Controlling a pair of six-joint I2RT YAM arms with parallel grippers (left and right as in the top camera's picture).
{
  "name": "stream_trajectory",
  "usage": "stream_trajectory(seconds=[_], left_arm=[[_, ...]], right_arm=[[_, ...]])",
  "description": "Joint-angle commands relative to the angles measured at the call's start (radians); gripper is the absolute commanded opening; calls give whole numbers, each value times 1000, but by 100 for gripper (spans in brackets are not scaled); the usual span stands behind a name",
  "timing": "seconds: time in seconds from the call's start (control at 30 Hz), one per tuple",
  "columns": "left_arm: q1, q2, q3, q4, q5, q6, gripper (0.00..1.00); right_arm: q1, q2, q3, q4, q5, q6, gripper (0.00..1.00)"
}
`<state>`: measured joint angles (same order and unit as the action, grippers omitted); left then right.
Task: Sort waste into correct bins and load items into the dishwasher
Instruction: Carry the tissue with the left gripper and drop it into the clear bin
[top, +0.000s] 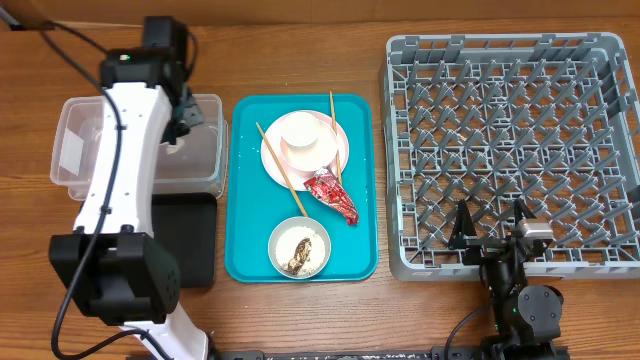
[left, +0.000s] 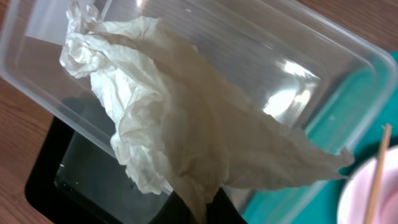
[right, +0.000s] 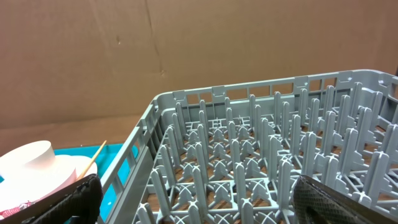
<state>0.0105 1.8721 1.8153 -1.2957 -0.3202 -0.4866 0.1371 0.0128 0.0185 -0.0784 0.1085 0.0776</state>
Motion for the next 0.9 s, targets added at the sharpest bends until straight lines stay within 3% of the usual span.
stream_trajectory(seconds=[0.0,0.6,0.67,0.73,0.8,0.87], left_arm=[[51,18,-6,24,-19,11,9],[84,220,-12,55,6,13,13],[84,235,-12,55,6,13,30],[84,243,-12,60,6,13,63],[84,243,-11,68,6,16,65],[84,242,-1,67,7,16,61]], right_arm=[[-4,-9,-10,5,2,-6,100],[-4,-9,-10,5,2,-6,100],[-4,-9,-10,5,2,-6,100],[-4,-9,-10,5,2,-6,100],[-4,-9,-11,5,2,-6,100],[-4,-9,-10,5,2,-6,100]])
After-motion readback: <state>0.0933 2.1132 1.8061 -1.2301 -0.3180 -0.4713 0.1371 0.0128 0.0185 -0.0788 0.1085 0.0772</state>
